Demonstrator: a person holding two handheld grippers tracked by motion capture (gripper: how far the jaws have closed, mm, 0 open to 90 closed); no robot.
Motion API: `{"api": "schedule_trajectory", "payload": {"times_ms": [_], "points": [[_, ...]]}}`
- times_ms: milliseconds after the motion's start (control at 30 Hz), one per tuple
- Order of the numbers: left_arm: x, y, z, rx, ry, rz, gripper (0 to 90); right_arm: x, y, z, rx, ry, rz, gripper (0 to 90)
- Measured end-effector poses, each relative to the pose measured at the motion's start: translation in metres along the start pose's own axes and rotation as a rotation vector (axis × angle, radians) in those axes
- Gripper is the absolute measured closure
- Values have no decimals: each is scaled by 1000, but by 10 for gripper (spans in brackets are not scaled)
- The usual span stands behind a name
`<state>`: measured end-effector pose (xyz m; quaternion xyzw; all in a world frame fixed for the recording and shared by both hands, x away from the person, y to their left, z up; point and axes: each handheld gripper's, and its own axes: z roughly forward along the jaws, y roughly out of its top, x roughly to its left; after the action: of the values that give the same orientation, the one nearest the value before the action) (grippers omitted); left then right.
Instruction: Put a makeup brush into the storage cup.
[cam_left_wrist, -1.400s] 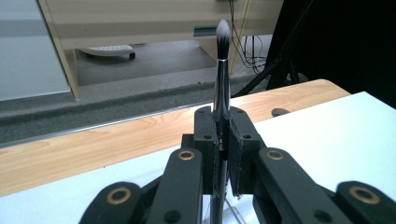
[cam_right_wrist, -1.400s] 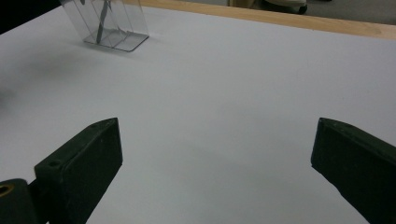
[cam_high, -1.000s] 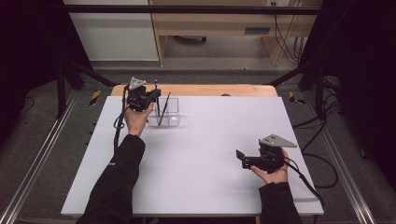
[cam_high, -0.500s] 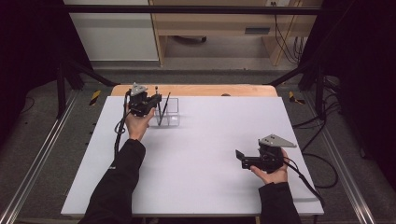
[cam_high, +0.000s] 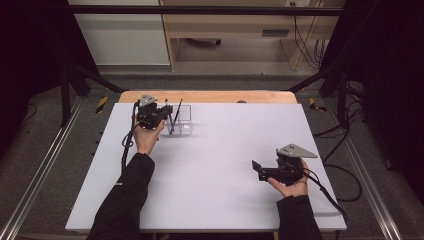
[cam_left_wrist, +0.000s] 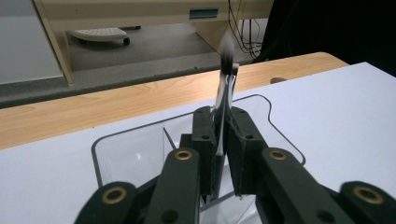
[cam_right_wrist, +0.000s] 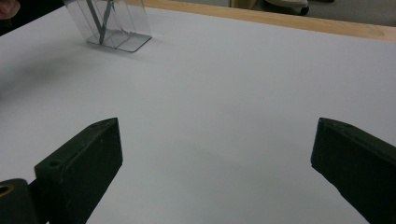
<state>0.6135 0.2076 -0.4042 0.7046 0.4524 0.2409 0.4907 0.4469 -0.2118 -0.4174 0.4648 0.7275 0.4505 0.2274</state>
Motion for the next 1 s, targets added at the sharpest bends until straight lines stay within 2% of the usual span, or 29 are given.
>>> {"api": "schedule_trajectory", "payload": {"times_ms": [233,300,500,1000], "points": [[-4,-3,-21,-33,-9,8,676,1,1,-1,-6,4,-3,27],[-6,-5,-29,-38,-18,-2,632,1,2,-3,-12,4,-1,27],[-14,-7,-47,-52,-24,32,546,1,6,-7,-37,12,4,27],[-36,-24,-80,-53,-71,56,298,1,7,-11,-52,18,5,24]]}}
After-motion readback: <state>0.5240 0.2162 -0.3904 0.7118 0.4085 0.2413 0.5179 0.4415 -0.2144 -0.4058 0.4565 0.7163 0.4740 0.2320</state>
